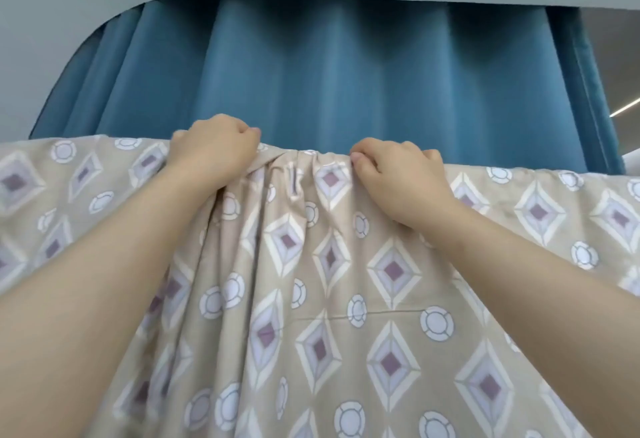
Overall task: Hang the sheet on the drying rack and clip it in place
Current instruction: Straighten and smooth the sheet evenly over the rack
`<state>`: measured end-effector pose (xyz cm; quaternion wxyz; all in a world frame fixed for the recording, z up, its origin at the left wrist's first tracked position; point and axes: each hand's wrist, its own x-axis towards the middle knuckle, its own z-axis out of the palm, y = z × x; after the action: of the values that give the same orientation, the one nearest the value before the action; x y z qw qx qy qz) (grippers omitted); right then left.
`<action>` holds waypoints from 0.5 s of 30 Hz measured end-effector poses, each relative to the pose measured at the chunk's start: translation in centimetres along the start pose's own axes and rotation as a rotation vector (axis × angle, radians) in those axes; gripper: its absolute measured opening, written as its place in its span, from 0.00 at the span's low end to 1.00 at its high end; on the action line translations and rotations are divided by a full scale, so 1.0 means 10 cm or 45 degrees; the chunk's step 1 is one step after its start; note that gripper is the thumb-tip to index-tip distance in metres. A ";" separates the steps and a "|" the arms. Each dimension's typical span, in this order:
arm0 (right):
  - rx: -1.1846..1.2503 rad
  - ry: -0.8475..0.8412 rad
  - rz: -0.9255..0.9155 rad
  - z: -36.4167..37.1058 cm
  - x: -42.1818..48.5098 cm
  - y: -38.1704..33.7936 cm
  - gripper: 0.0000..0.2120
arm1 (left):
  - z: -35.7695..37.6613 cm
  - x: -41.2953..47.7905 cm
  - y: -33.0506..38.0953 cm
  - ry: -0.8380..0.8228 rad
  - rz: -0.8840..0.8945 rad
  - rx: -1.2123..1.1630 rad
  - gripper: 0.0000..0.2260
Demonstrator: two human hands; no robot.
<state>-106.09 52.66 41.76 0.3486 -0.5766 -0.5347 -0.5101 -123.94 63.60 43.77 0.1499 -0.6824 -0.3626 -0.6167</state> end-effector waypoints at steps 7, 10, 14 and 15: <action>0.022 0.011 0.202 0.07 0.08 -0.09 0.13 | 0.07 0.02 -0.46 0.053 0.531 -0.024 0.18; 0.001 0.077 0.250 0.12 0.06 -0.12 0.12 | 0.12 -0.03 -0.73 0.337 0.578 0.055 0.23; -0.019 0.075 0.311 0.16 0.07 -0.18 0.12 | 0.08 -0.03 -0.74 0.315 0.325 0.029 0.20; -0.031 0.073 0.333 0.15 0.06 -0.19 0.12 | 0.06 0.00 -0.62 0.258 0.254 -0.060 0.18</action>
<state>-107.63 54.63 41.76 0.4204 -0.6307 -0.4384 -0.4829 -127.70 68.24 42.17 0.2303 -0.6527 -0.2615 -0.6728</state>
